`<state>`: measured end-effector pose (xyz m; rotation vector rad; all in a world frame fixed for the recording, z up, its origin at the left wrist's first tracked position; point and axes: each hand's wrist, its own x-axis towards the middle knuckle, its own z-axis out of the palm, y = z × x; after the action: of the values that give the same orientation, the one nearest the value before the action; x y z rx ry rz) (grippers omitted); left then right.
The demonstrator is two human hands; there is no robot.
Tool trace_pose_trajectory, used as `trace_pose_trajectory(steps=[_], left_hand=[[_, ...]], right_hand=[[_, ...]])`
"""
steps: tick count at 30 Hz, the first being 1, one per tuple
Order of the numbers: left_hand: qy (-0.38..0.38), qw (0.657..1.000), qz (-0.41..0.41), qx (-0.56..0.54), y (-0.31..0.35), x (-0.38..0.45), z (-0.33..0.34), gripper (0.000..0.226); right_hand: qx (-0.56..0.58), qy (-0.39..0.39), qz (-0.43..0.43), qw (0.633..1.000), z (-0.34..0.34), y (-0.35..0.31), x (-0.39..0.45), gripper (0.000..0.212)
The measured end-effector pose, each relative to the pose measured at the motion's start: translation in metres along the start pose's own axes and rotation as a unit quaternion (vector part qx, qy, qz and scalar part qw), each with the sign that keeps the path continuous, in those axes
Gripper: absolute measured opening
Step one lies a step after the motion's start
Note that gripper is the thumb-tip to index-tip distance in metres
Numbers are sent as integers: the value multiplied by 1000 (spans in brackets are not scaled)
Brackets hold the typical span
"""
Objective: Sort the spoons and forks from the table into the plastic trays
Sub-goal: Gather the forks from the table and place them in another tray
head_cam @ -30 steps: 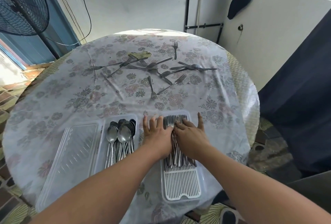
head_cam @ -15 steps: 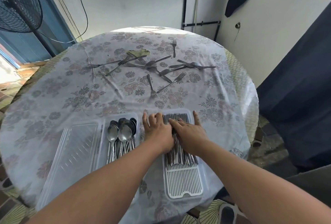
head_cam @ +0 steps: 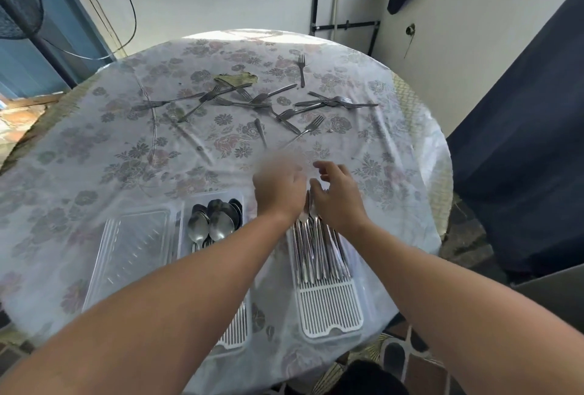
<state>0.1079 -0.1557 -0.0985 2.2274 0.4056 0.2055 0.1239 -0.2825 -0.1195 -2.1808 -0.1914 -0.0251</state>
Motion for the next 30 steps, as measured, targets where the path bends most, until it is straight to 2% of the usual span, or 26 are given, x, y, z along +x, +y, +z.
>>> trace_pose_trajectory(steps=[2, 5, 10, 19, 25, 30], left_hand=[[2, 999, -4, -44, 6, 5, 3, 11], [5, 998, -39, -51, 19, 16, 11, 9], [67, 990, -115, -54, 44, 25, 35, 7], [110, 983, -142, -31, 49, 47, 52, 10], [87, 989, -120, 24, 33, 91, 49, 14], [26, 992, -97, 72, 25, 122, 55, 15]], right_hand=[[14, -7, -5, 1000, -1, 1, 14, 38], [43, -28, -11, 999, -7, 8, 40, 35], [70, -94, -20, 993, -28, 28, 82, 31], [94, -167, 9, 981, -31, 36, 123, 28], [86, -180, 41, 979, -17, 34, 148, 29], [71, -165, 44, 983, -13, 31, 172, 29]])
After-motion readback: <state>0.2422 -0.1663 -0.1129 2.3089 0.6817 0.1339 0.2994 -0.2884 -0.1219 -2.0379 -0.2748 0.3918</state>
